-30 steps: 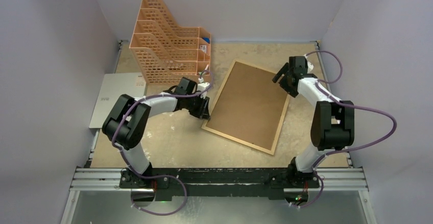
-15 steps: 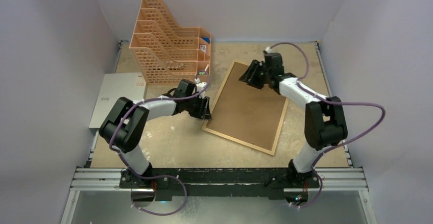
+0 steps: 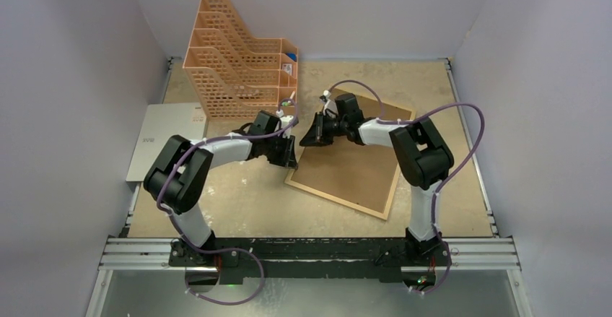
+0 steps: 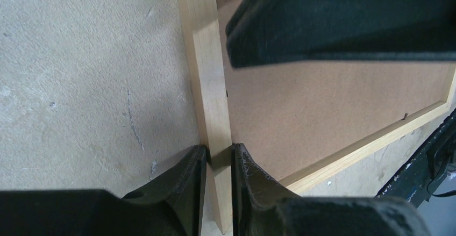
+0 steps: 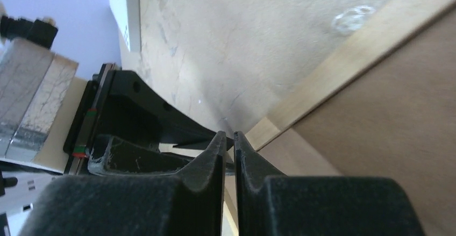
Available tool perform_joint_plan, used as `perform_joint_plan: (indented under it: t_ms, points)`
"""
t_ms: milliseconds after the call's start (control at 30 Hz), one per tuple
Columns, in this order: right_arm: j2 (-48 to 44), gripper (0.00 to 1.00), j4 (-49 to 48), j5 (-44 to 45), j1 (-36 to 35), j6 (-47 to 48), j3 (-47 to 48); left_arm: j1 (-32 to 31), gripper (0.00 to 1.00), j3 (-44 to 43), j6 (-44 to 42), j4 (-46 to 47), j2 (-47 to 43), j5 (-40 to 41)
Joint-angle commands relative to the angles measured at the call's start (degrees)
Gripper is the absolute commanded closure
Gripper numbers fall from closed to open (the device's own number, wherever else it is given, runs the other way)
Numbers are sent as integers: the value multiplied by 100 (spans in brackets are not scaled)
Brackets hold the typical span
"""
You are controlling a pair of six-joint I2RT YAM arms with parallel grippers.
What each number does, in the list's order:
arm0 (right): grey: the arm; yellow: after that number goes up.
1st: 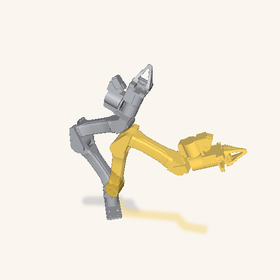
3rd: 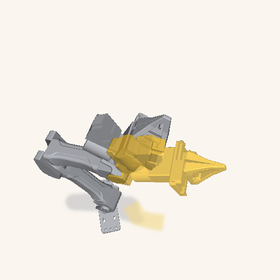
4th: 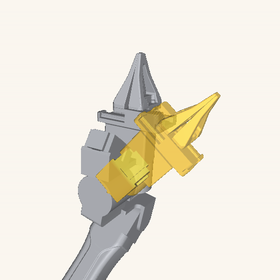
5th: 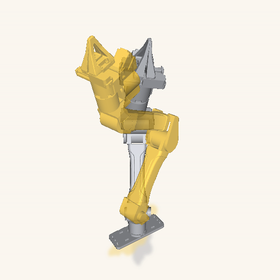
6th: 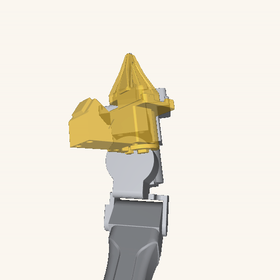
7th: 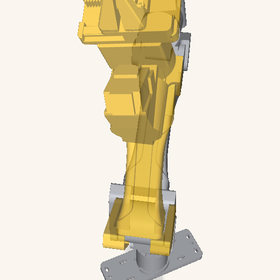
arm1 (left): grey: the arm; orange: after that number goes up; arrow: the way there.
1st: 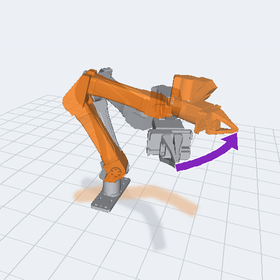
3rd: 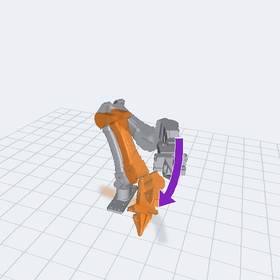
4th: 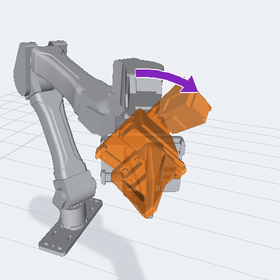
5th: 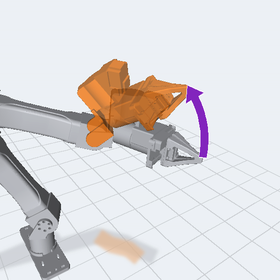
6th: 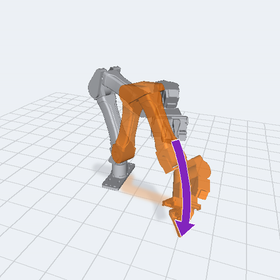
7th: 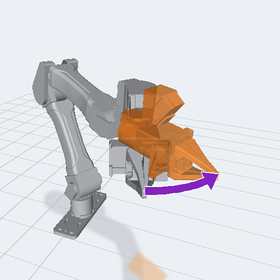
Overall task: Put the photo into the frame
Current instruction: Install the photo frame at the center of the board, then adjust the photo frame at the center of the board.
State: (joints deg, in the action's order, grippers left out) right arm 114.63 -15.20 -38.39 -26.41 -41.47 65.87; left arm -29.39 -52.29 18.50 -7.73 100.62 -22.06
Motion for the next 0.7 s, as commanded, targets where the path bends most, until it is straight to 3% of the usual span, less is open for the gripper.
perform_joint_plan:
  t_ms: [0,300,667]
  points:
    - [70,89,-297,-624,-107,302,-50,-130,100,244,-217,-520,695,950]
    - [314,100,446,-530,-188,829,-29,-134,100,148,-278,-638,783,938]
    - [443,100,667,-372,-203,1045,-162,-136,100,211,-199,-554,801,917]
